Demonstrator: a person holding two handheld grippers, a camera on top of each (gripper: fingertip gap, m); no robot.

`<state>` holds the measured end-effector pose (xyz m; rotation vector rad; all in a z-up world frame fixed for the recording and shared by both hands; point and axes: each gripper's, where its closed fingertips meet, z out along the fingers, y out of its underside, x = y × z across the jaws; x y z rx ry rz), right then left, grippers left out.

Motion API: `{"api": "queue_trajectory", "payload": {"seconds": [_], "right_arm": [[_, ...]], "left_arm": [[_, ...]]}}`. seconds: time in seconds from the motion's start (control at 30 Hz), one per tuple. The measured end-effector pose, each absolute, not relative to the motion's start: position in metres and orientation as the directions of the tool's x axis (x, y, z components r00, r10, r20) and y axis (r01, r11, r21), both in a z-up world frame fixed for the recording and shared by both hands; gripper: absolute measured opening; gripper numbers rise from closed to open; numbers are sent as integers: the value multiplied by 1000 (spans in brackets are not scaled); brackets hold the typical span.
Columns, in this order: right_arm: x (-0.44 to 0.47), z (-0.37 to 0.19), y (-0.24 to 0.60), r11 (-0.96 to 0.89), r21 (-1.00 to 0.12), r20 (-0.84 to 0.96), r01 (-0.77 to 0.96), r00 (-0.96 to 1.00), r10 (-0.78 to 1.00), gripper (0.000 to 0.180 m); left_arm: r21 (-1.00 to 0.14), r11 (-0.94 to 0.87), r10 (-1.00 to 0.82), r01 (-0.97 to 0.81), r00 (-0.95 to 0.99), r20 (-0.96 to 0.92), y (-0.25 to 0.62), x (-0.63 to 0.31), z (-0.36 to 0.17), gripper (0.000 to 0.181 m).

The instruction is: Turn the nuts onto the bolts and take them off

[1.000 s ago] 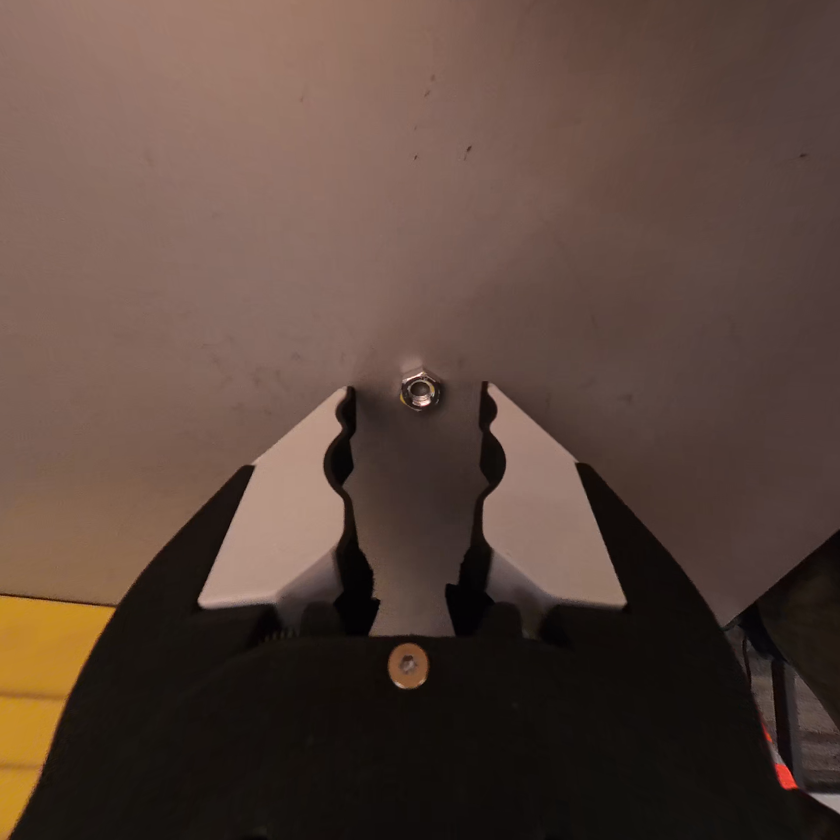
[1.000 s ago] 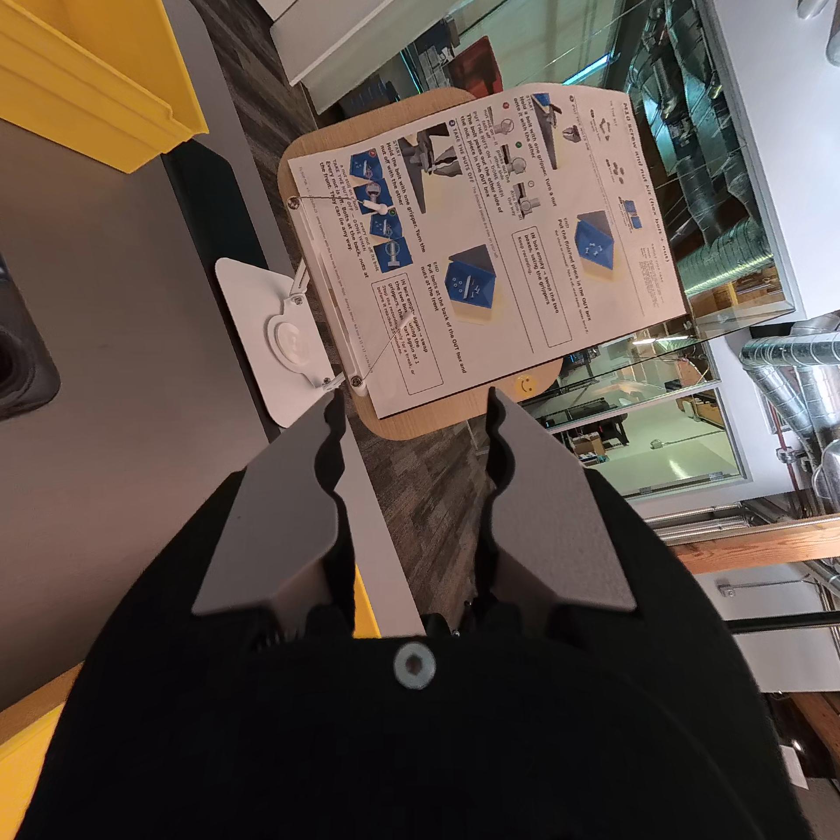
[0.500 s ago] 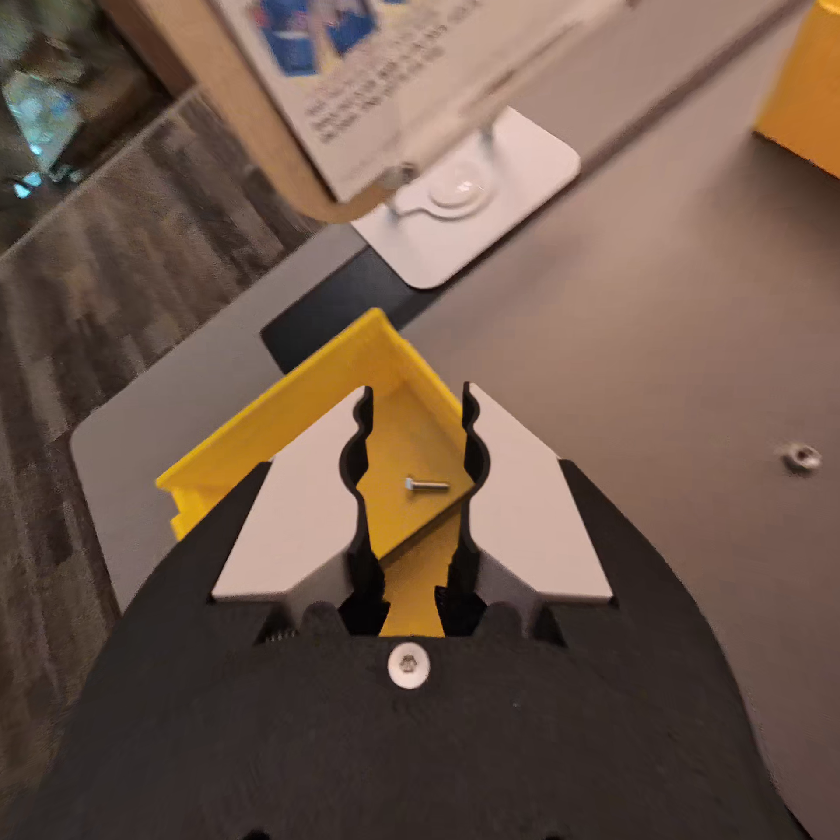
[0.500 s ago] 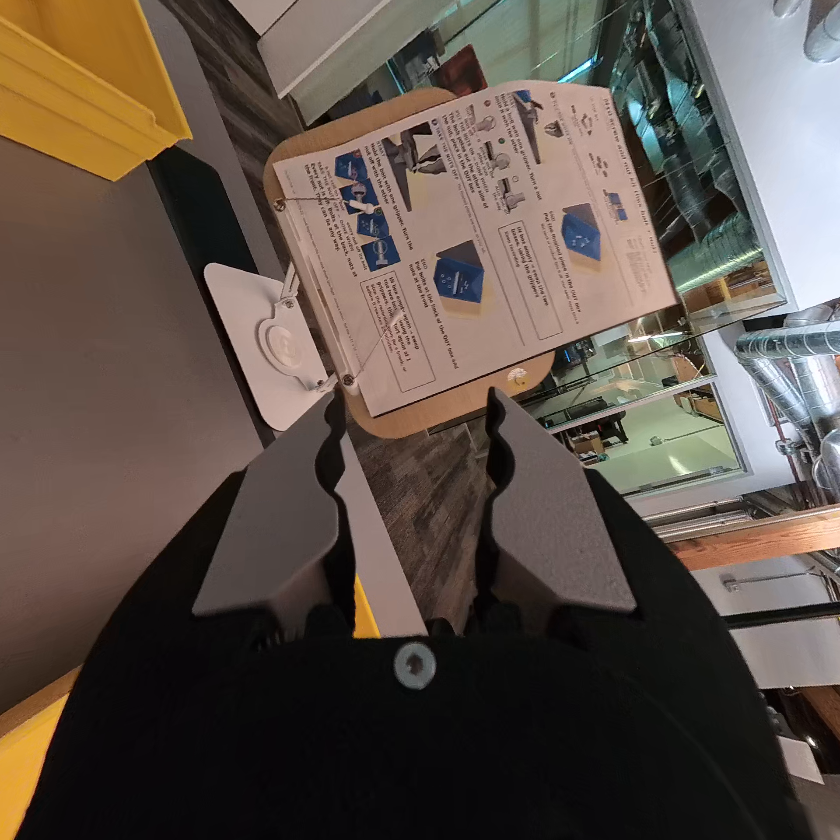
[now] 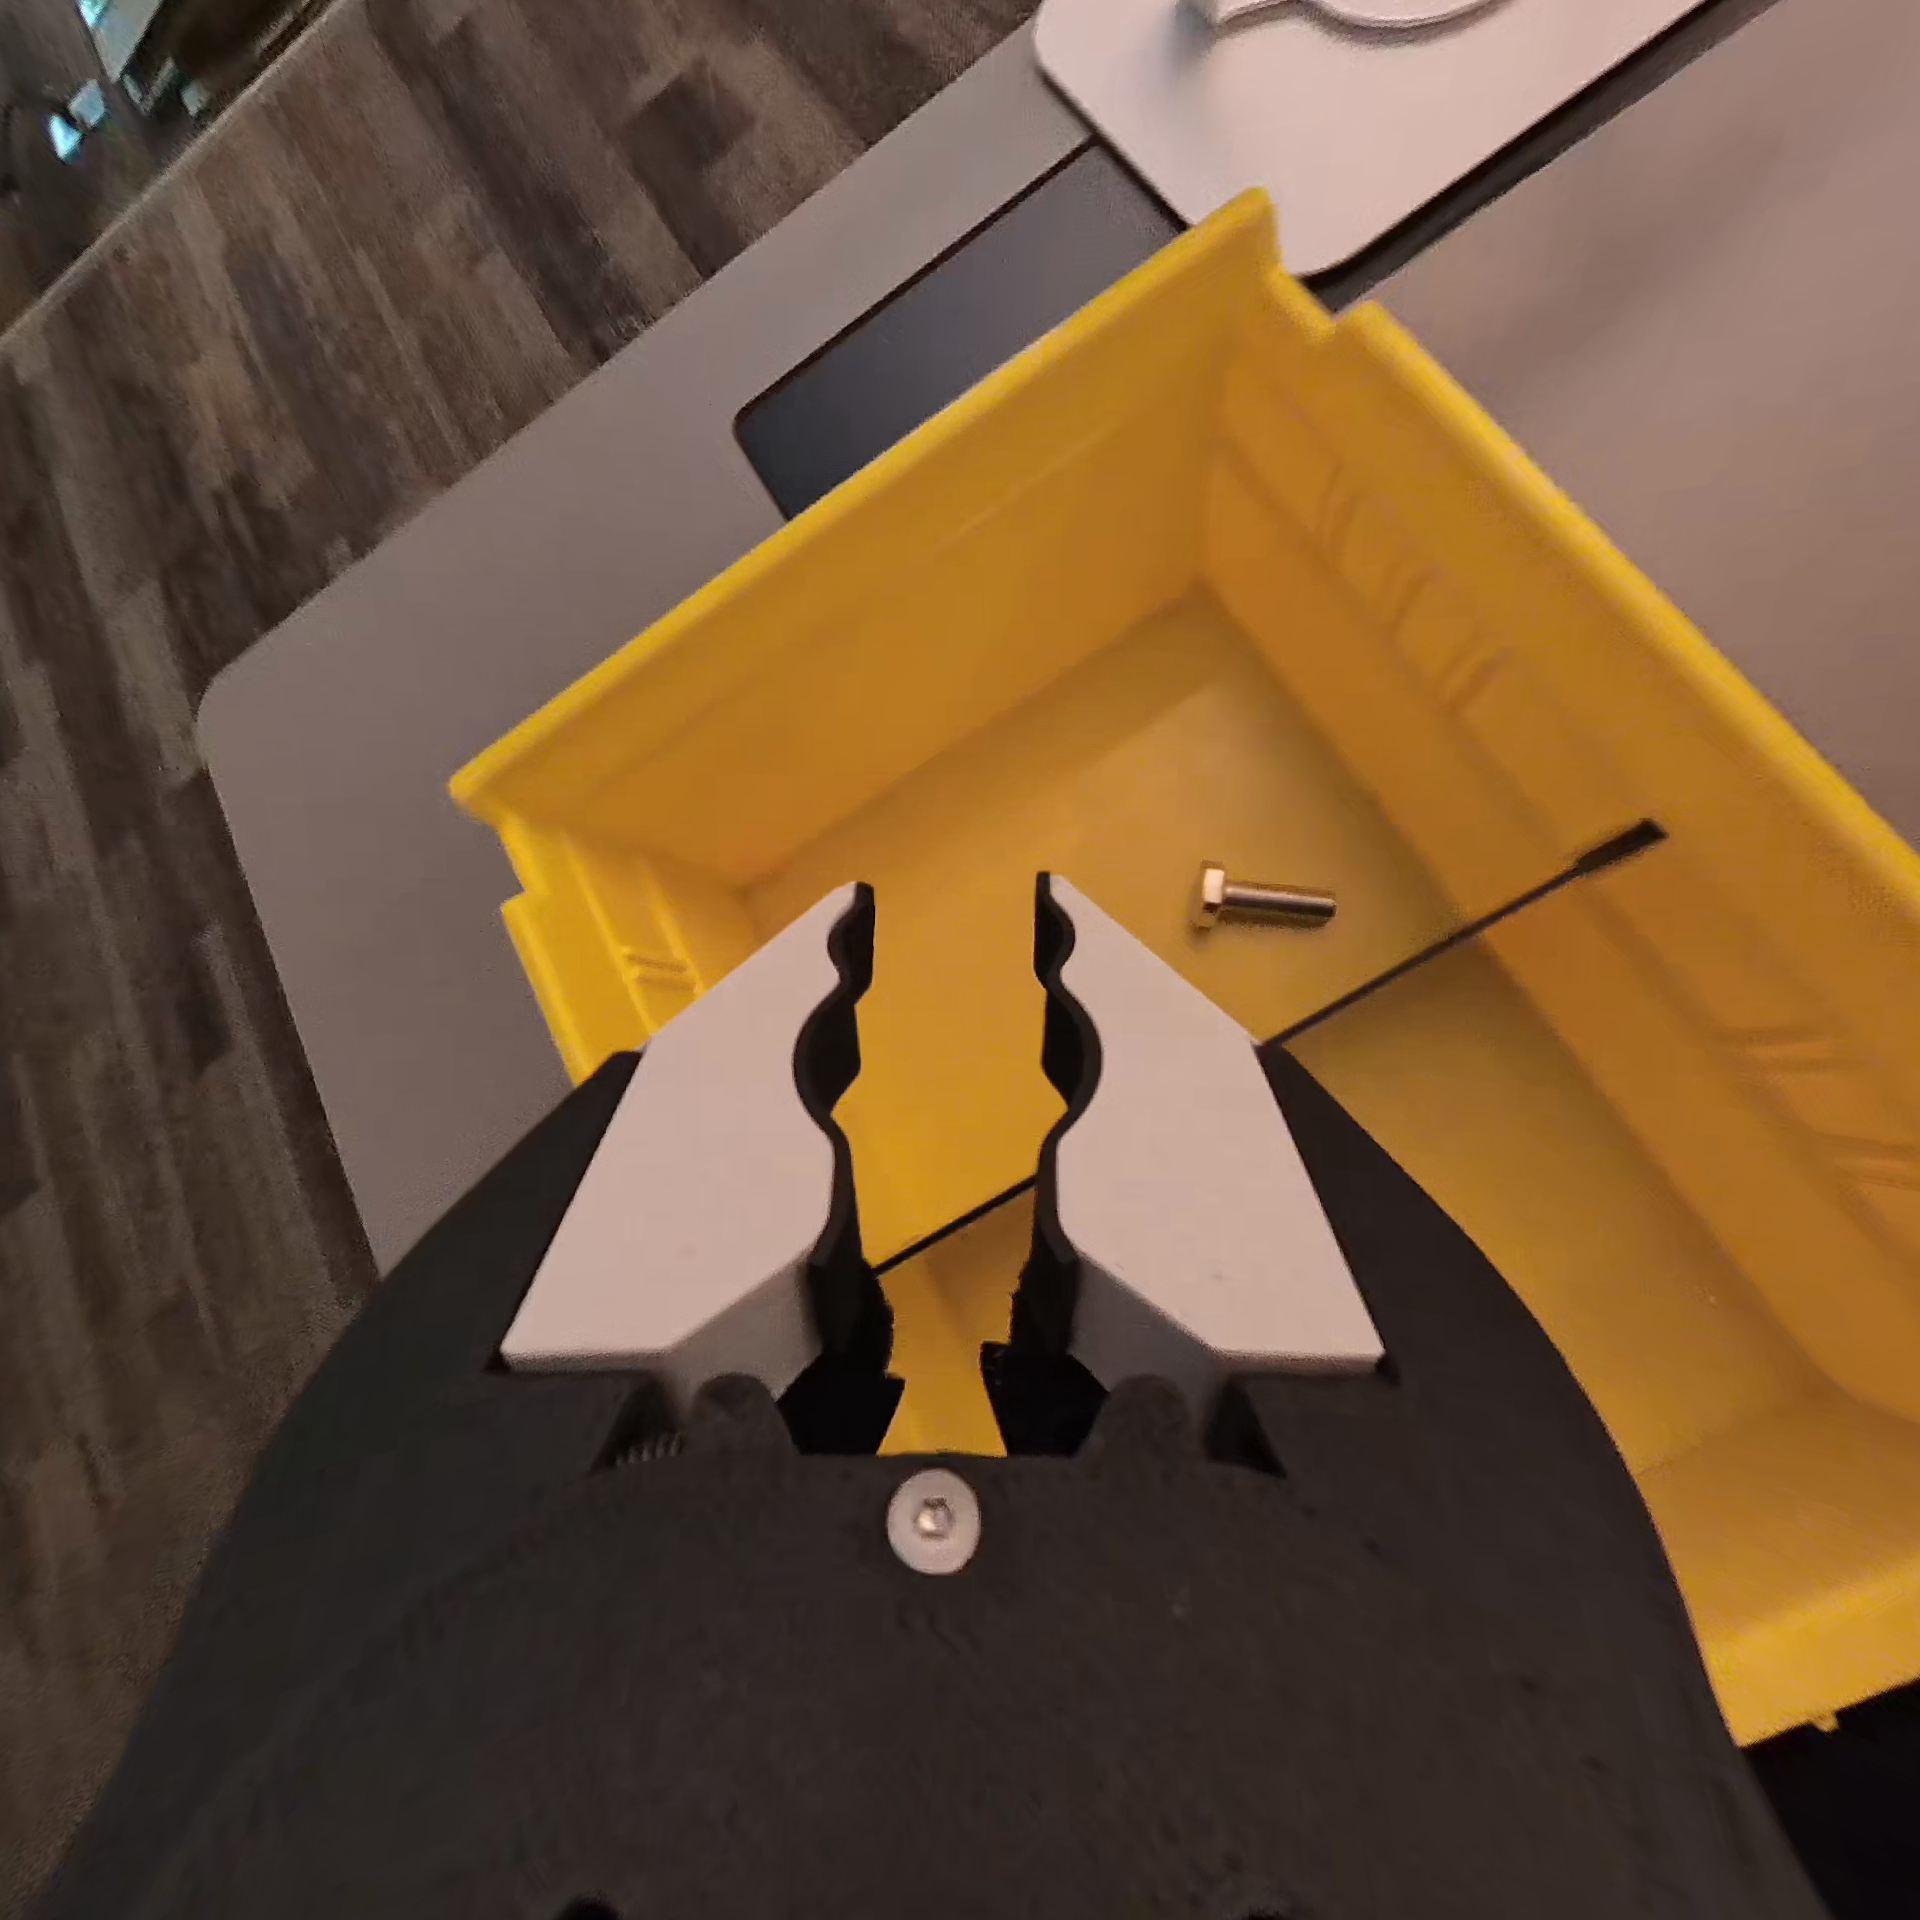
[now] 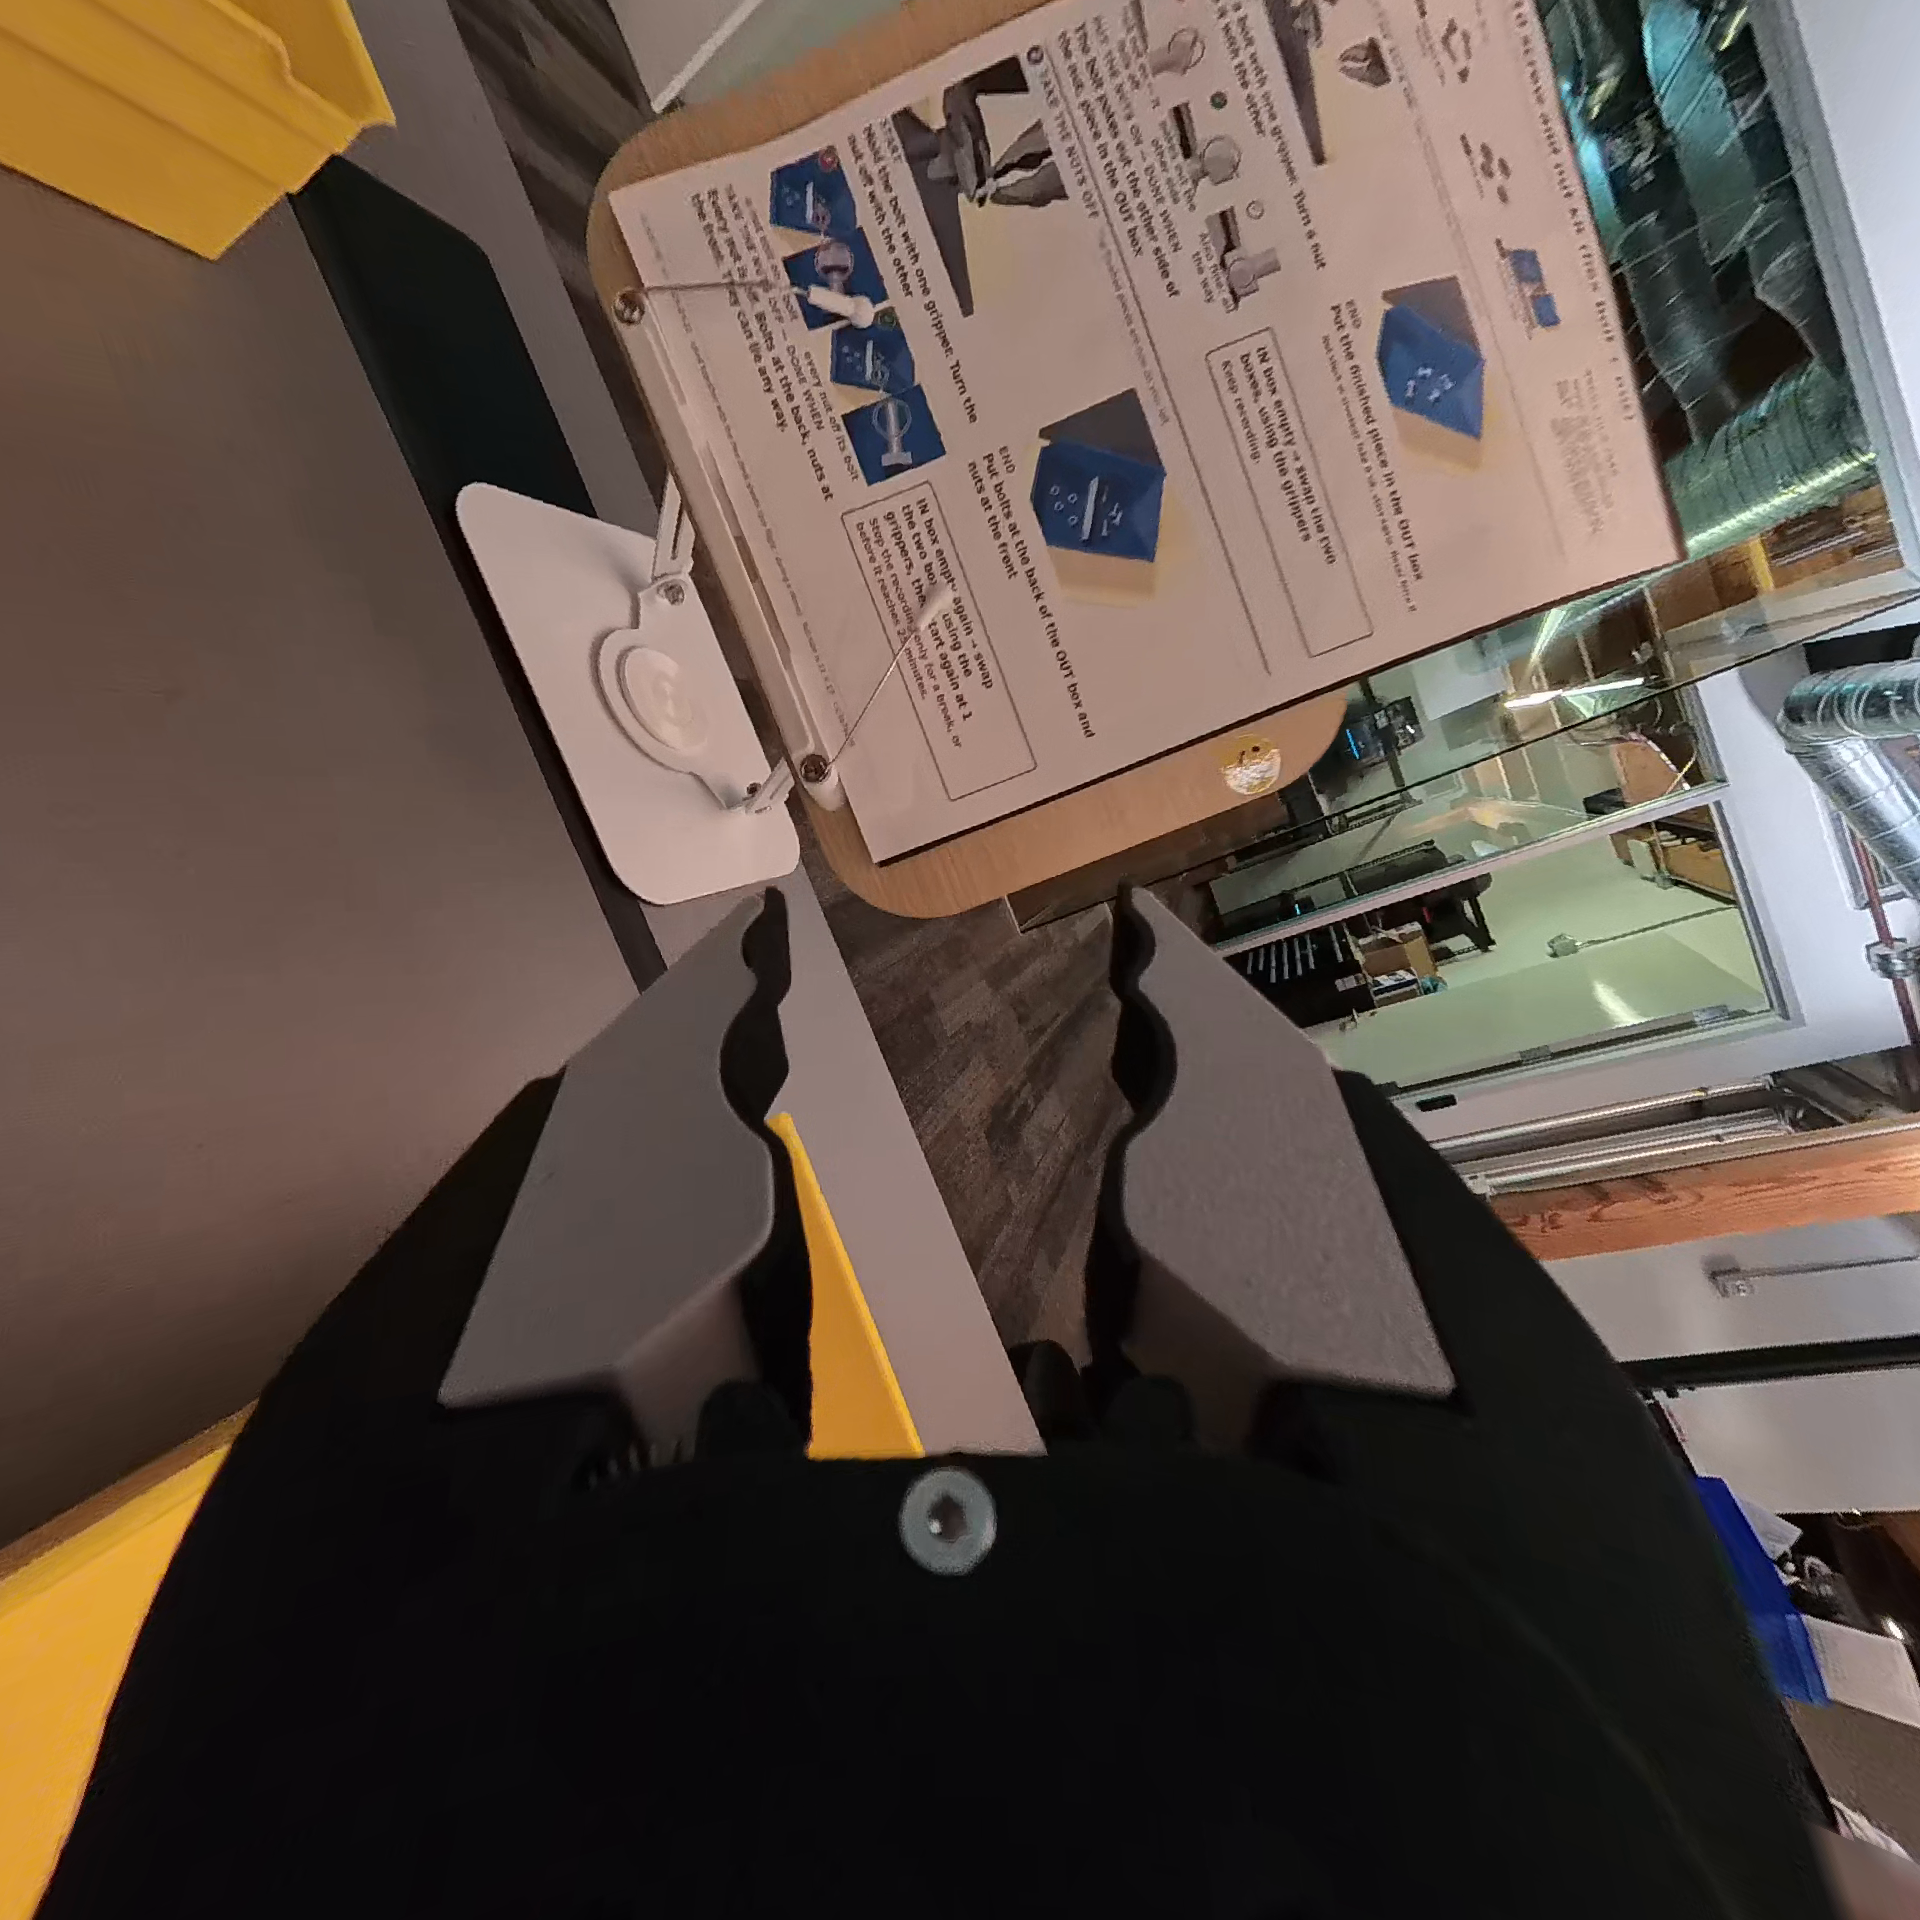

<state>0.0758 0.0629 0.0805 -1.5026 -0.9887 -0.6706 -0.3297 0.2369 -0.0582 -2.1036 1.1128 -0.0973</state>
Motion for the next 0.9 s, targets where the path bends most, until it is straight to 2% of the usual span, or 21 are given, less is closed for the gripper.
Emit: {"api": "queue_trajectory", "payload": {"seconds": [0.2, 0.4, 0.47, 0.53, 0.6, 0.7, 0.77, 0.9], "right_arm": [[71, 74, 65, 12, -476, 856, 879, 460, 236, 62], [67, 82, 59, 48, -481, 858, 875, 459, 231, 62], [70, 84, 57, 47, -488, 855, 871, 467, 227, 62], [74, 85, 56, 44, -495, 852, 868, 475, 221, 62], [75, 86, 56, 46, -502, 848, 863, 482, 220, 62], [72, 85, 57, 52, -502, 848, 863, 479, 228, 62], [71, 84, 57, 48, -494, 851, 868, 472, 231, 62], [69, 82, 58, 44, -488, 852, 872, 465, 238, 62]], "left_arm": [[-608, -398, -759, -687, 619, -202, 228, -330, -67, 30], [-626, -351, -819, -696, 552, -154, 207, -304, -59, 32], [-645, -321, -861, -693, 497, -106, 191, -296, -55, 38], [-668, -356, -900, -654, 432, 57, 164, -281, -48, 43], [-609, -453, -887, -651, 395, 238, 138, -271, -45, 43], [-546, -559, -826, -624, 479, 297, 131, -257, -42, 32], [-489, -623, -780, -611, 529, 334, 121, -245, -44, 40], [-377, -652, -746, -658, 645, 165, 126, -248, -65, 43]]}}
